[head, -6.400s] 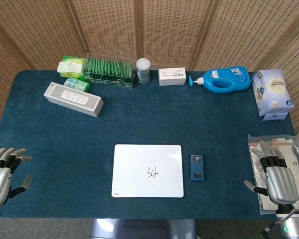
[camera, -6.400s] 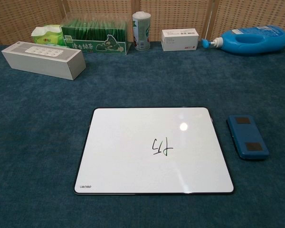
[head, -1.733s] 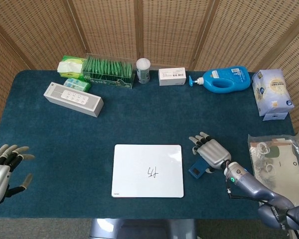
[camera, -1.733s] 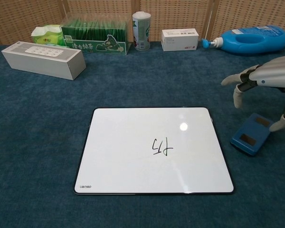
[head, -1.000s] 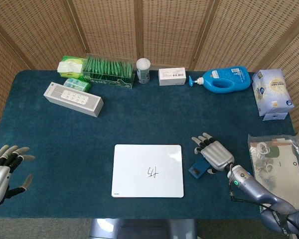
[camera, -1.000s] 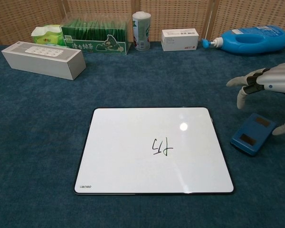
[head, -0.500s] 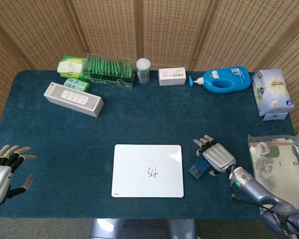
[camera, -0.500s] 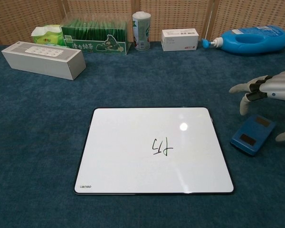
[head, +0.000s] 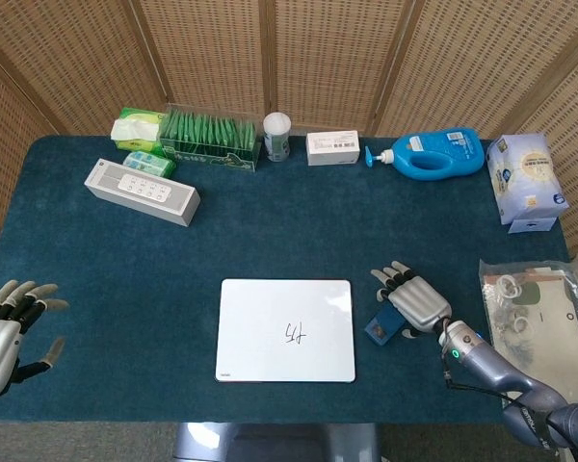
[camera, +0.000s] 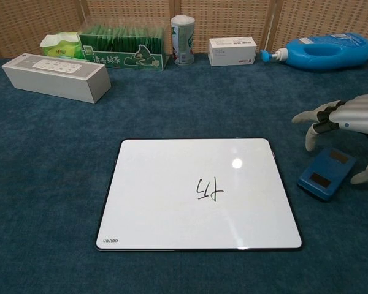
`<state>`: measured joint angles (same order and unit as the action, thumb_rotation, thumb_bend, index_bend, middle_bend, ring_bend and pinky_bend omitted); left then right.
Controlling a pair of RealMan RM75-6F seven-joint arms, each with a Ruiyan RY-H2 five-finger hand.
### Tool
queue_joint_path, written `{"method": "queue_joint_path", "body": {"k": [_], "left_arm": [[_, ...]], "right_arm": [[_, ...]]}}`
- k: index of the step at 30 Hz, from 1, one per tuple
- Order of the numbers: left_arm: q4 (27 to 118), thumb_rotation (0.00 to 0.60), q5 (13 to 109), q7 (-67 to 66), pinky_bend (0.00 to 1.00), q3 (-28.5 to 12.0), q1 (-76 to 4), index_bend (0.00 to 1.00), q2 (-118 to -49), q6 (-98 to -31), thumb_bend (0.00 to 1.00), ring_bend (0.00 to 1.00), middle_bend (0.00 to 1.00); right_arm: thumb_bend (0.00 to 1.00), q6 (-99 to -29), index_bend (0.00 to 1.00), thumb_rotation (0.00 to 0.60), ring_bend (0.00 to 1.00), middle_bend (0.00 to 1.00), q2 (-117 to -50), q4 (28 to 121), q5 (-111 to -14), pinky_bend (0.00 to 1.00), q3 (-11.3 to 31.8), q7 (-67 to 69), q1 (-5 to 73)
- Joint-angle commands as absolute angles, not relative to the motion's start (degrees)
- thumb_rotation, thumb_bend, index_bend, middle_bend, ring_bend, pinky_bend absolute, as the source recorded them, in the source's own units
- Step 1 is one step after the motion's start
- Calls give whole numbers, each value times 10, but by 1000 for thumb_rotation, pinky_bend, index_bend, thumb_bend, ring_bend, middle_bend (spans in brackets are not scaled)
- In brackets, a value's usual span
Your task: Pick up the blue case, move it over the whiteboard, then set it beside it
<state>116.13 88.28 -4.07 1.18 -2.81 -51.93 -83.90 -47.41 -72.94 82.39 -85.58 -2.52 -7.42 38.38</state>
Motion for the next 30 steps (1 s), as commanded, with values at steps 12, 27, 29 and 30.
{"method": "queue_joint_path", "body": {"k": [12,27,29,30], "left_arm": [[1162,600,883,-42,40,12,-29,308,-521,-838,455,133,214],[1160,600,882,-39,40,10,-27,307,-518,-843,454,133,214],[1159,600,882,-38,40,10,-27,307,-518,-843,455,133,213],[1159,600,882,-38,40,10,-28,307,-519,-842,455,134,213]], "right_arm": [[44,-476,314,600,0,0,-732,817,-860,11,-27,-65,380],[32,-468,432,600,0,27,-746,813,-863,11,-21,-59,389],[32,-467,442,600,0,29,-745,814,-862,12,-21,-60,390],[32,-467,447,600,0,31,-745,814,-862,12,-20,-61,391]]}}
